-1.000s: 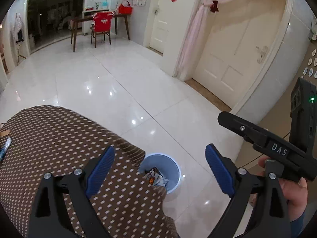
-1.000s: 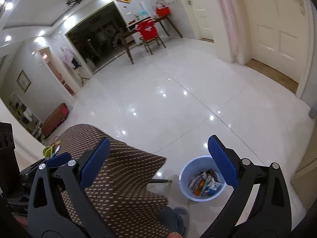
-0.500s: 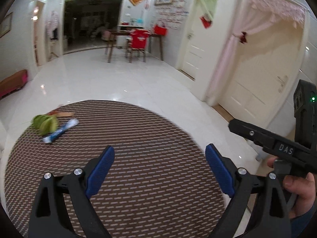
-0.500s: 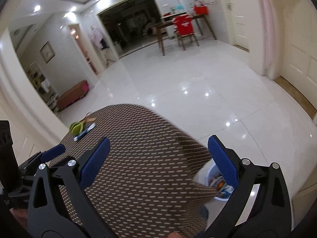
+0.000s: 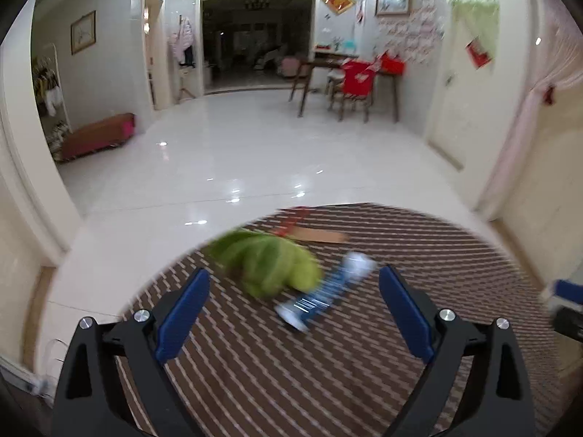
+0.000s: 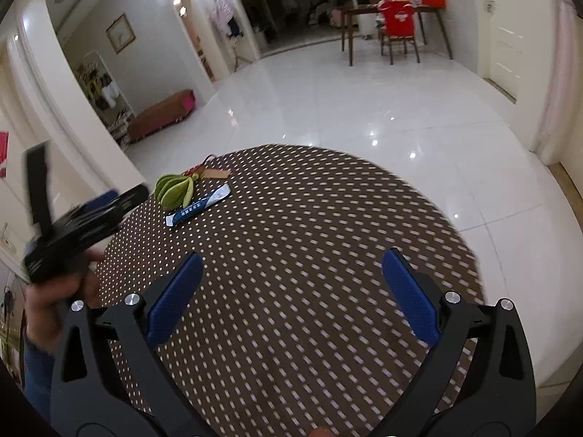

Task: Collect trash
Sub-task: 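Grasp the green toy bananas with the left tool while the right tool grasps the blue-white tube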

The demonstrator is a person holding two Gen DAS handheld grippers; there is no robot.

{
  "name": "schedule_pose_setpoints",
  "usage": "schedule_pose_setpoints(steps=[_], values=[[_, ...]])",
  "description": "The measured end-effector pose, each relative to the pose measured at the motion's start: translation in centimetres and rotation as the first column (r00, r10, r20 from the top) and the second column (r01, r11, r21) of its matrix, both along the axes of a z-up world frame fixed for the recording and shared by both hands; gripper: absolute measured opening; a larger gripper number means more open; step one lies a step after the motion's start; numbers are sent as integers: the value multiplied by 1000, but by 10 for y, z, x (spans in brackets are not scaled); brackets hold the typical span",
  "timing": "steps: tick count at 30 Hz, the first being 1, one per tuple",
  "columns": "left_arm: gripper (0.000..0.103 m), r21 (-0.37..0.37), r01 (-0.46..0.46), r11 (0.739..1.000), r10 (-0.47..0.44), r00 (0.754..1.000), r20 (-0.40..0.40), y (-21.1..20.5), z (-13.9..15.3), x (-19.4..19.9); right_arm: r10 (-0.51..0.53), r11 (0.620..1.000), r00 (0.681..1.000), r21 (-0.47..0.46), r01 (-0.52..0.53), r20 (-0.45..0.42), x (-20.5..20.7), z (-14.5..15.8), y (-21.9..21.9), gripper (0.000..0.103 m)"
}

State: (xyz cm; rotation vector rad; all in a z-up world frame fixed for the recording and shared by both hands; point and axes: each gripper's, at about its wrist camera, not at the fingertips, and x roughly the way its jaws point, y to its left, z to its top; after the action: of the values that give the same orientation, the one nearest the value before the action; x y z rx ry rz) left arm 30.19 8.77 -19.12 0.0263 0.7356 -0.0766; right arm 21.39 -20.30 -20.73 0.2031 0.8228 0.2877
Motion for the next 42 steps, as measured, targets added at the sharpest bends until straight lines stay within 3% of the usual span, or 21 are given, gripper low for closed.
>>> schedule_pose_setpoints(steps=[3,6,7,8,9,11,17,24,27,28,29,31,36,42], values=[[92,47,13,999,-10,998,-58,12,-26,39,29,1000,999,-4,-29,-19,18,-7,20,97],[90,39,55,998,-51,994,-92,14,-41,57,56,998,998,-17,-57,-38,35,-14,39,97],[72,25,73,997,-70,993,-99,15,-44,61,64,998,997,-19,-65,-44,41,-17,47,97],[36,5,97,995,-95,988,-121,17,-47,65,68,997,997,-18,-69,-48,44,-19,52,97],[25,-13,109,994,-110,983,-149,18,-52,69,74,997,996,-14,-75,-53,50,-21,58,97],[15,-39,112,993,-116,984,-135,24,-50,67,82,997,995,-9,-83,-59,57,-25,68,97],[14,-91,7,996,-15,996,-83,55,-42,20,105,994,991,-27,-107,-81,74,-42,110,97],[14,-170,-120,978,111,992,-64,94,-33,-42,47,989,994,-135,-60,-98,96,-63,177,94],[14,-183,-143,973,133,989,-65,100,-33,-60,46,955,998,-290,-58,-47,95,-71,203,73],[14,-194,-148,970,137,988,-66,100,-31,-65,75,953,997,-293,-79,-23,91,-70,207,57],[14,-206,-149,967,138,988,-68,100,-31,-70,83,951,996,-297,-84,-17,85,-68,207,34],[14,-214,-147,966,136,988,-67,95,-29,-82,99,950,995,-296,-100,-19,74,-66,199,16],[14,-220,-100,970,88,994,-62,71,-26,-105,138,975,989,-170,-146,-55,38,-67,144,13],[14,-224,-31,974,16,998,-67,23,-26,-128,113,992,991,-47,-117,-74,-14,-68,68,13]])
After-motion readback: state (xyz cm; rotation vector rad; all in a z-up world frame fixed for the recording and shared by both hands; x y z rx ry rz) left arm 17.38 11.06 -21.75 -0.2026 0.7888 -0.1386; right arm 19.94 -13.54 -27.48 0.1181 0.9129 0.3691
